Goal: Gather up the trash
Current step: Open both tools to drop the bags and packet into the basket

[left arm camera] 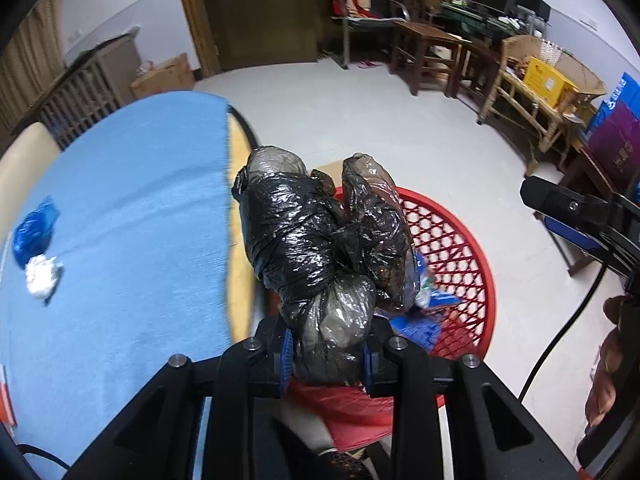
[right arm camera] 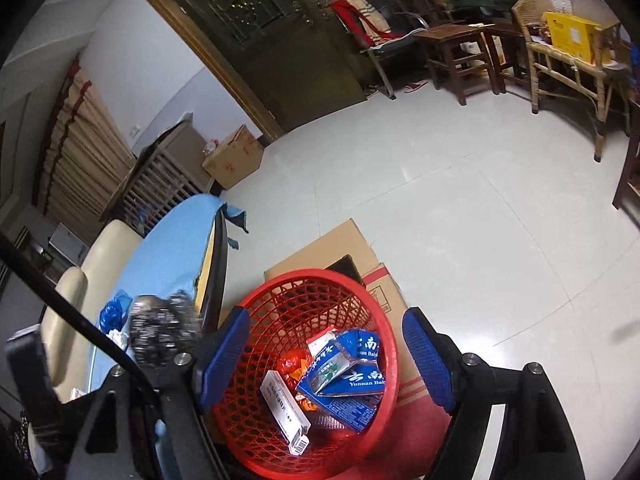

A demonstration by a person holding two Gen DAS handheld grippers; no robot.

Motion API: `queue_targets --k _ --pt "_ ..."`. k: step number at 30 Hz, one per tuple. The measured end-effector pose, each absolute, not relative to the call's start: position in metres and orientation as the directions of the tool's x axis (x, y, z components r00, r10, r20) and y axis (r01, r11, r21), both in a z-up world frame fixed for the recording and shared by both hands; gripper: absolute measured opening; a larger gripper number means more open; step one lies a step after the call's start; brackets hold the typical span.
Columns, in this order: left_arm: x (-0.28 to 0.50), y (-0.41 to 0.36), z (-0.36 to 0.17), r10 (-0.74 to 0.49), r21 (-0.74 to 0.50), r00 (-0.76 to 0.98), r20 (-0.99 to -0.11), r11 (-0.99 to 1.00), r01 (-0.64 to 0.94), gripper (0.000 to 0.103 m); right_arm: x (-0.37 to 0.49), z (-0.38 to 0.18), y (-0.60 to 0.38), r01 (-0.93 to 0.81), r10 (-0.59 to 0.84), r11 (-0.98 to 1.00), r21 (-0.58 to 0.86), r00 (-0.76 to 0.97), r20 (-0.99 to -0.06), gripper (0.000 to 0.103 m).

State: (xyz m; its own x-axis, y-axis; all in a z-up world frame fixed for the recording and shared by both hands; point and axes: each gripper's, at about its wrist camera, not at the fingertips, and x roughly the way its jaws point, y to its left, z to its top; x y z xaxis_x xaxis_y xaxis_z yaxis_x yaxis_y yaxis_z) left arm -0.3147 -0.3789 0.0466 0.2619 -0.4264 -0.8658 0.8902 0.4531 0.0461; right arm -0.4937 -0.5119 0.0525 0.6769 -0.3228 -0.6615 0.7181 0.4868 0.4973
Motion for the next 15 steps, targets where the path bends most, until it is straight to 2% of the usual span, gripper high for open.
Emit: queue_targets --k 2,9,15 --pt "-0.312 -0.387 0.041 -0.404 0.05 0.254 -0.879 0.451 0.891 0.08 -0.494 0.054 -0.514 0.721 -0.327 0.484 0.496 0.675 -0.661 0.081" --pt "-0.29 -0.365 0.05 -0.425 0.03 0.277 -0.862 0.502 0.864 0.082 -0.485 0.057 -0.514 0.722 -0.324 0.488 0.491 0.672 -0.666 0.081" --pt "-0.249 -0.315 0.051 -0.383 0.029 0.326 -0.864 0.609 0.793 0.082 -0.445 0.056 -0.497 0.691 -0.273 0.539 0.481 0.684 -0.676 0.081"
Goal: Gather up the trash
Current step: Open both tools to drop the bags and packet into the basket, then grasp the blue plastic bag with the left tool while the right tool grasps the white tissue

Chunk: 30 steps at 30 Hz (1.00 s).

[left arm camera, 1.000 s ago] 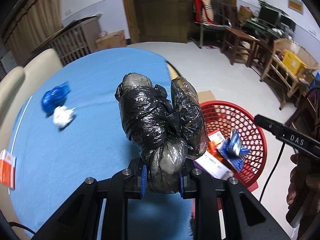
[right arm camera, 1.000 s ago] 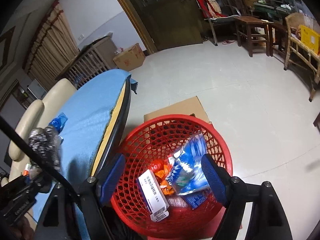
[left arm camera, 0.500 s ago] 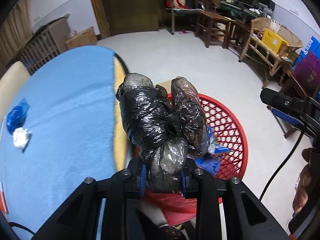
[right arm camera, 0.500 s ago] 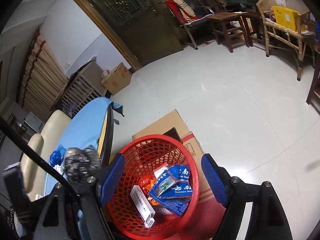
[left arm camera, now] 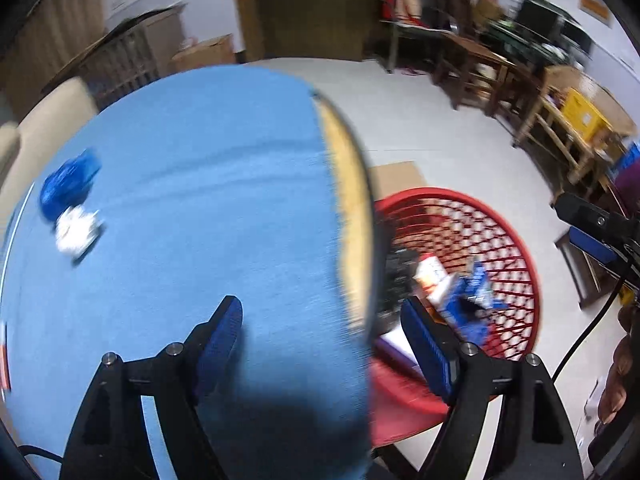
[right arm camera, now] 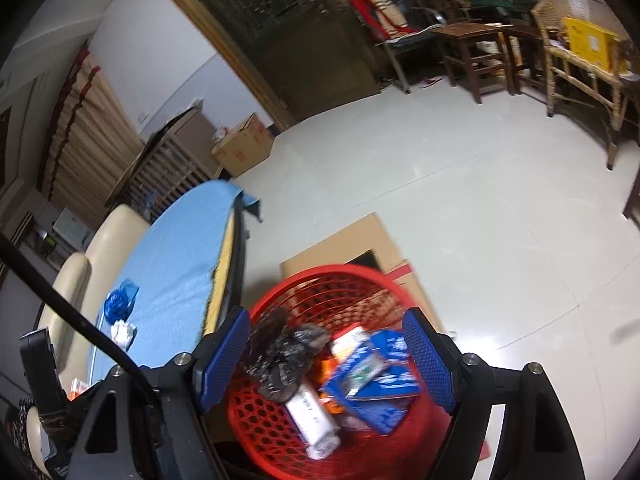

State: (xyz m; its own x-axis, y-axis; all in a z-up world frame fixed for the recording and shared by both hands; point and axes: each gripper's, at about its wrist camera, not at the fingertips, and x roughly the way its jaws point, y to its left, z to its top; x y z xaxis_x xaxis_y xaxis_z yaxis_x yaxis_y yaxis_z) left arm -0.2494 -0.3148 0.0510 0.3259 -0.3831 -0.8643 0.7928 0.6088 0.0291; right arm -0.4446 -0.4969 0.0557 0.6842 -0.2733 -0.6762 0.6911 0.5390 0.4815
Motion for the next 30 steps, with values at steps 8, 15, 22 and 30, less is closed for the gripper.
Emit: queue_targets --k 8,15,22,30 --pt "-0.206 -0.249 0.057 -0.344 0.027 0.384 -0.857 0.714 0.699 0.082 -0.367 0.065 -0.452 0.608 -0.184 0.658 0.444 0.702 -0.688 0.081" --pt "-0.167 -0.187 0.054 -0.31 0.009 0.421 -0.852 0.797 0.604 0.082 -0.302 0.071 -0.404 0.545 -0.133 0.744 0.385 0.687 -0.715 0.081" --pt "-0.126 -0.125 0.044 -0.27 -0.01 0.443 -0.855 0.863 0.506 0.082 -0.233 0.072 -0.35 0.456 -0.078 0.829 0.324 0.668 -0.74 0.081" --pt "-0.084 -0.056 0.029 -0.192 -0.015 0.464 -0.865 0.934 0.358 0.082 -0.14 0.071 -0.293 0.309 0.011 0.904 0.296 0.676 -0.737 0.081"
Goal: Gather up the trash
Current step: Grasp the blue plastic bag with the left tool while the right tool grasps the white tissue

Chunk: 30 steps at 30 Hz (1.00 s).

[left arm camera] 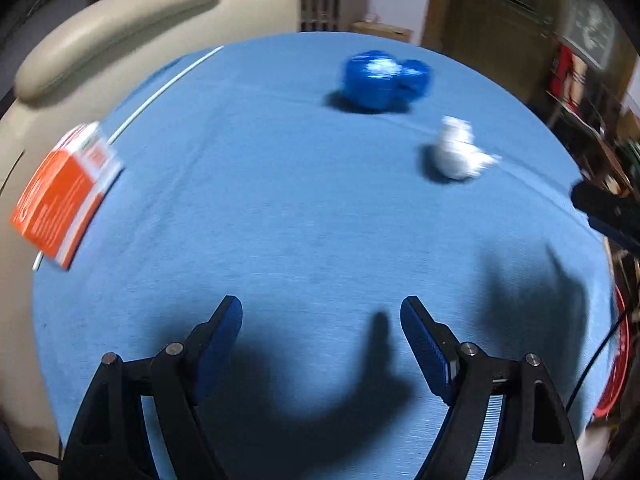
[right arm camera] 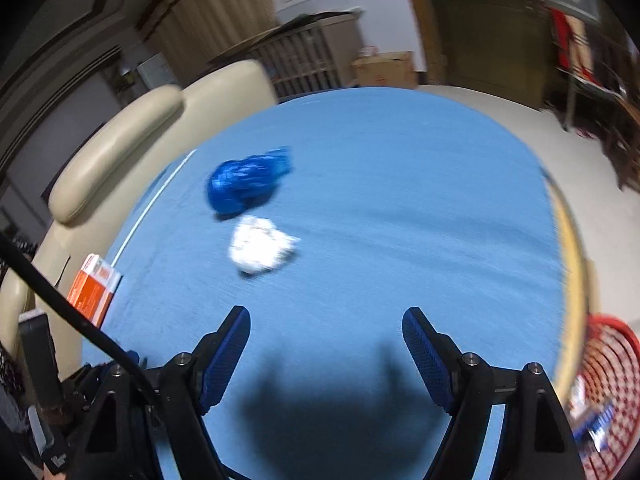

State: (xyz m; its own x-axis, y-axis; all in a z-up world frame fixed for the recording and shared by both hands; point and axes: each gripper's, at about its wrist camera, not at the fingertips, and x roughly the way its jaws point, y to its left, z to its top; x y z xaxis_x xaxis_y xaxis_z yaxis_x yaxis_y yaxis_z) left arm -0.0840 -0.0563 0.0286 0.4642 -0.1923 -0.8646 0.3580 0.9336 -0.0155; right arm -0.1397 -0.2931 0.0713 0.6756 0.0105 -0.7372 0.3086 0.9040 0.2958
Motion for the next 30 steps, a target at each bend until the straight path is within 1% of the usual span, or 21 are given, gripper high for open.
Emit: queue_targets --k 2,4,9,10,11,12,13,15,18,21,24,25,26,27,28,29,30 --pt "-0.078 -0.046 0.028 -0.179 -0.013 0.468 -0.865 0.942 0.335 0.082 -0.115 0.069 -0.282 0.268 0.039 0.917 0.296 0.677 -0.735 0.081" --pt "-0.073 -0.038 0.027 -0.168 -0.009 0.475 -0.864 0.948 0.319 0.082 -0.087 0.066 -0.27 0.244 0.035 0.932 0.268 0.675 -0.737 0.081" --pt "-0.055 -0.033 0.031 -0.178 -0.023 0.491 -0.853 0.952 0.305 0.082 -0.037 0.045 -0.262 0.229 0.034 0.944 0.236 0.646 -0.763 0.081" --pt "-0.05 -0.036 0.034 -0.185 -0.026 0.503 -0.844 0.952 0.305 0.082 -0.029 0.037 -0.261 0.226 0.032 0.949 0.22 0.624 -0.781 0.073" --pt "-0.045 -0.038 0.036 -0.19 -0.029 0.514 -0.837 0.952 0.305 0.082 -0.024 0.029 -0.26 0.215 0.044 0.952 0.216 0.605 -0.795 0.055" --pt "-0.037 -0.044 0.041 -0.203 -0.034 0.529 -0.824 0.949 0.313 0.082 -0.024 0.026 -0.26 0.201 0.062 0.953 0.225 0.599 -0.798 0.042" --pt "-0.029 -0.052 0.045 -0.214 -0.035 0.539 -0.814 0.946 0.323 0.082 -0.027 0.027 -0.26 0.194 0.064 0.955 0.227 0.609 -0.791 0.036" --pt "-0.014 -0.069 0.051 -0.233 -0.04 0.555 -0.799 0.94 0.338 0.083 -0.04 0.037 -0.259 0.176 0.073 0.957 0.232 0.624 -0.778 0.035" --pt "0.017 -0.107 0.059 -0.296 -0.079 0.559 -0.774 0.922 0.379 0.083 -0.074 0.048 -0.268 0.19 0.067 0.95 0.249 0.653 -0.754 0.035" --pt "0.048 -0.15 0.065 -0.402 -0.148 0.546 -0.735 0.881 0.449 0.084 -0.111 0.052 -0.282 0.218 0.06 0.938 0.268 0.662 -0.747 0.035" --pt "0.071 -0.183 0.063 -0.415 -0.13 0.541 -0.731 0.864 0.487 0.085 -0.147 0.049 -0.297 0.269 0.061 0.911 0.311 0.659 -0.749 0.035" --pt "0.077 -0.19 0.062 -0.419 -0.127 0.533 -0.735 0.858 0.498 0.091 -0.156 0.048 -0.3 0.28 0.058 0.907 0.315 0.657 -0.751 0.035" --pt "0.084 -0.199 0.056 -0.398 -0.109 0.522 -0.755 0.861 0.497 0.101 -0.165 0.048 -0.304 0.29 0.05 0.905 0.313 0.656 -0.753 0.035" --pt "0.093 -0.207 0.045 -0.345 -0.076 0.497 -0.796 0.872 0.483 0.101 -0.171 0.049 -0.307 0.3 0.045 0.901 0.314 0.656 -0.754 0.035" --pt "0.101 -0.211 0.033 -0.298 -0.057 0.467 -0.833 0.885 0.463 0.097 -0.175 0.048 -0.31 0.307 0.045 0.897 0.319 0.654 -0.755 0.035" --pt "0.104 -0.209 0.028 -0.306 -0.078 0.452 -0.838 0.887 0.455 0.085 -0.179 0.047 -0.313 0.312 0.044 0.894 0.322 0.654 -0.755 0.035" --pt "0.102 -0.206 0.024 -0.294 -0.072 0.459 -0.838 0.894 0.442 0.072 -0.18 0.048 -0.314 0.313 0.043 0.893 0.323 0.655 -0.754 0.035"
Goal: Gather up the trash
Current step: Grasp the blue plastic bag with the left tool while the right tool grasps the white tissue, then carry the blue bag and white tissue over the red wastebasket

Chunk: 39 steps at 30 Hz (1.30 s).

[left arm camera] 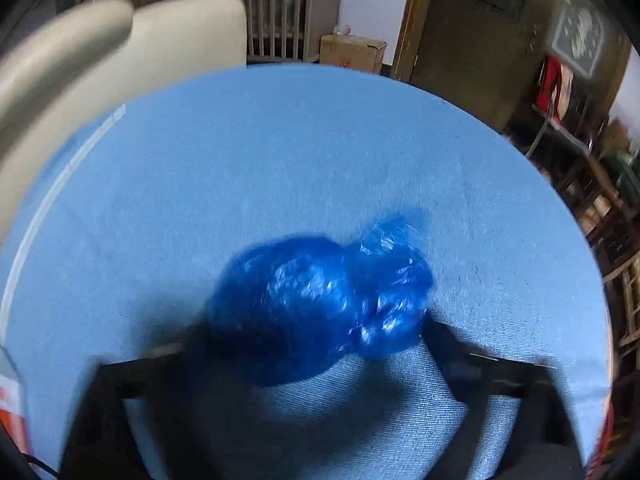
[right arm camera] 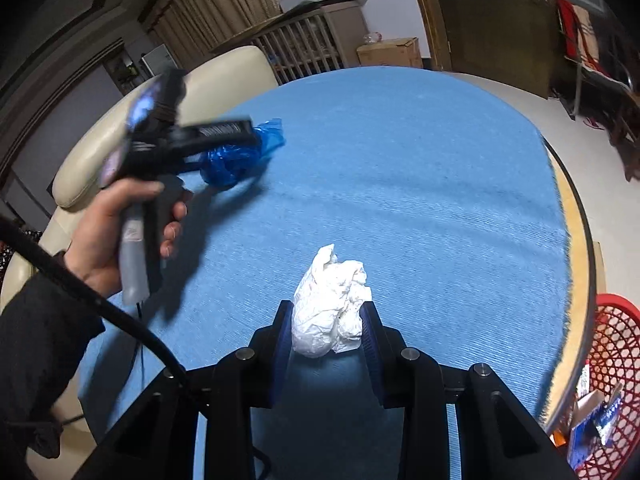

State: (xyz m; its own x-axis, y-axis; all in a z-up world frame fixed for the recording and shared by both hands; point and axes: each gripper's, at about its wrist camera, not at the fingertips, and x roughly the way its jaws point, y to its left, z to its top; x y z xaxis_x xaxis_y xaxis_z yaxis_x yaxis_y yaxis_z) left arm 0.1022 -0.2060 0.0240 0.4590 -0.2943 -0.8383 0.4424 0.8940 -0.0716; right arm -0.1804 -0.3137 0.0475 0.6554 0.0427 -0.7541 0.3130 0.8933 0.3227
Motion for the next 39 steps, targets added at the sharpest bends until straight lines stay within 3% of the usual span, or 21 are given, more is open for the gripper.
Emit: queue_targets --k 2,4,24,39 --pt "0.093 -0.201 0.025 -0.278 -0.041 0.478 -0.833 0.893 0.447 0.056 -0.183 0.048 -0.317 0.316 0.044 0.889 0.33 0.66 -0.75 0.035" --pt "0.075 -0.191 0.033 -0.273 -0.024 0.489 -0.828 0.89 0.456 0.052 -0.184 0.049 -0.319 0.316 0.044 0.887 0.336 0.668 -0.743 0.035" --pt "-0.108 -0.104 0.068 -0.213 0.015 0.559 -0.801 0.927 0.375 0.052 -0.228 0.056 -0.269 0.297 0.042 0.885 0.358 0.715 -0.698 0.035" --pt "-0.174 -0.062 0.08 -0.235 -0.021 0.579 -0.78 0.936 0.351 0.052 -0.271 0.077 -0.234 0.291 0.006 0.895 0.338 0.749 -0.662 0.035"
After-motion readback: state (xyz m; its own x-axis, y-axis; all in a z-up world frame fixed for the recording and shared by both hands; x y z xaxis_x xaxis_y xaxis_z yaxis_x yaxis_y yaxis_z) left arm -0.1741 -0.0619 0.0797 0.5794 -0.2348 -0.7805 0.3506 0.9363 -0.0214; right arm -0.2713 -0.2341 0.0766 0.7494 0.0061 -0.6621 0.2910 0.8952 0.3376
